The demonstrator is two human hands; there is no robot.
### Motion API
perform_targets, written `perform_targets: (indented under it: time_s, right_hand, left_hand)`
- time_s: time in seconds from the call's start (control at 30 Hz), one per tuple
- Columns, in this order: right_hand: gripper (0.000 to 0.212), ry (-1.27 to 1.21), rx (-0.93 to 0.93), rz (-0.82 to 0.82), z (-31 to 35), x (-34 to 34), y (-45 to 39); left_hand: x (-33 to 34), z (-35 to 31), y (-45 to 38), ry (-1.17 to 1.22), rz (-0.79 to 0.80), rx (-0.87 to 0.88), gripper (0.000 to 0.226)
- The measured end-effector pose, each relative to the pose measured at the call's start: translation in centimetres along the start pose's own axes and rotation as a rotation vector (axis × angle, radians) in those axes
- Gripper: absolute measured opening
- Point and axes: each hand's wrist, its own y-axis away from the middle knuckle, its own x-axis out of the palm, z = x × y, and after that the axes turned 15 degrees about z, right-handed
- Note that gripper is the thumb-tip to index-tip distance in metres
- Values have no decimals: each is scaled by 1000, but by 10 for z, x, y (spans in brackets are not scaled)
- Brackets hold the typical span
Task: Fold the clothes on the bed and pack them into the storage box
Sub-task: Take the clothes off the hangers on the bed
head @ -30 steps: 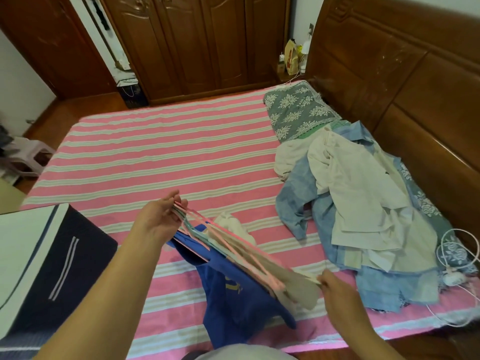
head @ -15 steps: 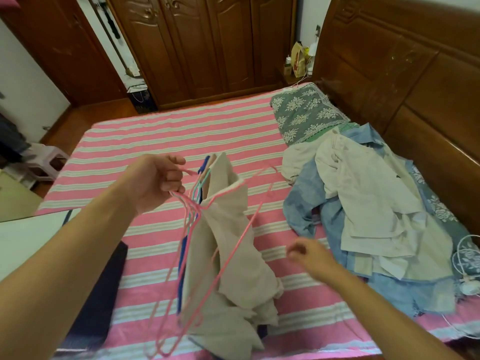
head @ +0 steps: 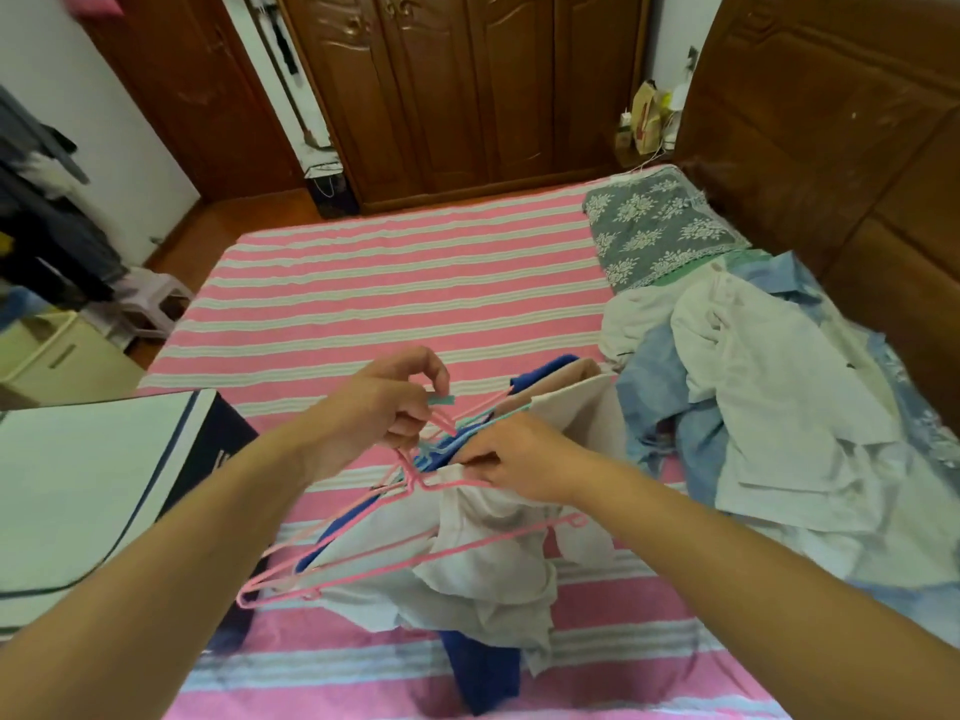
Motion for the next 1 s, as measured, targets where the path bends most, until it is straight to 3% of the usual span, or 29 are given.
perform_targets:
  time_s: [0.17,0.23,0.3,0.43,0.5,0.57,0.7,0.87,1.0]
  right_hand:
    - [12,248,22,-153,-1,29,16]
    - [19,186,80,-222,-18,34,36]
    - [18,113,285,-247,-42,30,69]
    - [22,-155,872,-612,-114,22,173]
    - [19,-377,1000,-781,-129,23,214]
    - [15,-463,958,-865,-119,19,230]
    - [12,-342,734,-1025,-62,-18,221]
    - [8,-179,550,-1501,-8,-121,228]
    - [15,-157,545,-1816,-24,-207,251]
  left_hand:
    - [4,6,-1,-70,11,-46,27]
    - [6,10,-1,-108,55,-82,23]
    - [0,14,2,-179,43,-95,18]
    - [-27,24,8,-250,-80,-101,12]
    - [-35,27,4,-212,-127,-114,7]
    - [-32,29,-10,-163,-145,-133,7]
    - [-7,33,-54,-179,-135,-155,9]
    - [7,31,-90,-247,-167,-155,10]
    - [8,16,-106,-224,-228,-120,10]
